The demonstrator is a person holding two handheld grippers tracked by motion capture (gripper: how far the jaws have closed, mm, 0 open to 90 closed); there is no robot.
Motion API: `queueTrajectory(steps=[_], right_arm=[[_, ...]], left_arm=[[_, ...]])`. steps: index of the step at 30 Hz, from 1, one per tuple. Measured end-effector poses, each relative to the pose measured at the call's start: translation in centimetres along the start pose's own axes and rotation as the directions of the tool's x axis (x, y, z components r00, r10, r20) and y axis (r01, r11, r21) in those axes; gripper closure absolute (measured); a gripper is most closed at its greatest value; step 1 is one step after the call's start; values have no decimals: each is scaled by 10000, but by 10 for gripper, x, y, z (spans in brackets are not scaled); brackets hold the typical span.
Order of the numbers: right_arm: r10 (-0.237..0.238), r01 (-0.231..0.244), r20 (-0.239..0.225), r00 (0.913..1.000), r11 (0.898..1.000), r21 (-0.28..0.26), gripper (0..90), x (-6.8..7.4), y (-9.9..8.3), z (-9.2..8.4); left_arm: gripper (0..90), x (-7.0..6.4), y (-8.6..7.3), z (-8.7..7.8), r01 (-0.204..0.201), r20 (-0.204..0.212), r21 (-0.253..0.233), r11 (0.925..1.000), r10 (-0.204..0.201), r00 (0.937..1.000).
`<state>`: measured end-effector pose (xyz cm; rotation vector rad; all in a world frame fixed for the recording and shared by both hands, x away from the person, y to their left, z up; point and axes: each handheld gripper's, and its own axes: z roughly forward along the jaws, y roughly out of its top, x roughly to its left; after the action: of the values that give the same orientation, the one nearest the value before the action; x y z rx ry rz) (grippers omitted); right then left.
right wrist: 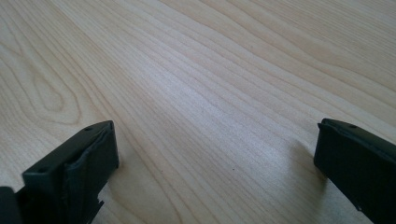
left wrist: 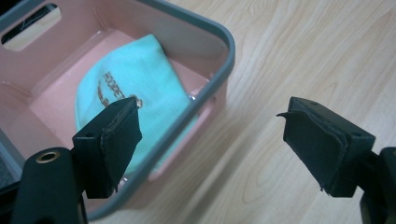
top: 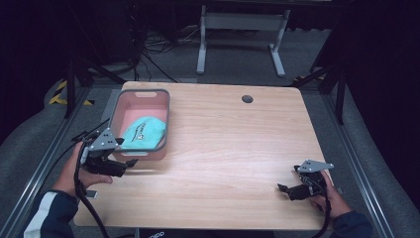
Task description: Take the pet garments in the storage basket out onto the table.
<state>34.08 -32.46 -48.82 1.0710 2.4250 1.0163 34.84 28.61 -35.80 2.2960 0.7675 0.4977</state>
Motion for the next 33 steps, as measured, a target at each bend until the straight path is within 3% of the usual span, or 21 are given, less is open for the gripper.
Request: queueTrajectory(steps=[6, 14, 18, 21, 24, 25, 26, 29, 33], right_arm=[[7, -7, 5, 10000, 10000, -7, 2, 0, 0, 0], [7, -7, 6, 10000, 10000, 0, 2, 0, 0, 0], [7, -7, 6, 10000, 10000, 2, 2, 0, 0, 0], [8, -8, 4, 10000, 10000, 0, 2, 0, 0, 0], [8, -8, 3, 10000, 10000, -1, 2, 0, 0, 0], [6, -6, 4, 10000, 10000, 0, 2, 0, 0, 0], [7, -7, 4, 10000, 10000, 1, 2, 0, 0, 0], [7, -7, 6, 10000, 10000, 1, 2, 0, 0, 0], [9, -9, 5, 10000, 10000, 1, 2, 0, 0, 0]], left_arm=[[186, 19, 20, 10, 45, -112, 456, 9989, -40, 9999], [183, 42, 38, 29, 510, -314, 794, 9955, -486, 9983], [185, 50, 45, 46, 630, -344, 1229, 9904, -592, 9977], [184, 56, 49, 59, 530, -469, 1715, 9837, -456, 9979], [187, 60, 52, 74, 337, -467, 2528, 9669, -225, 9987], [187, 62, 53, 82, 310, -422, 2928, 9557, -194, 9989], [189, 63, 54, 85, 311, -414, 3121, 9495, -191, 9990], [181, 67, 56, 93, 411, -449, 3298, 9432, -278, 9986], [177, 71, 57, 109, 455, -332, 3764, 9253, -356, 9988]])
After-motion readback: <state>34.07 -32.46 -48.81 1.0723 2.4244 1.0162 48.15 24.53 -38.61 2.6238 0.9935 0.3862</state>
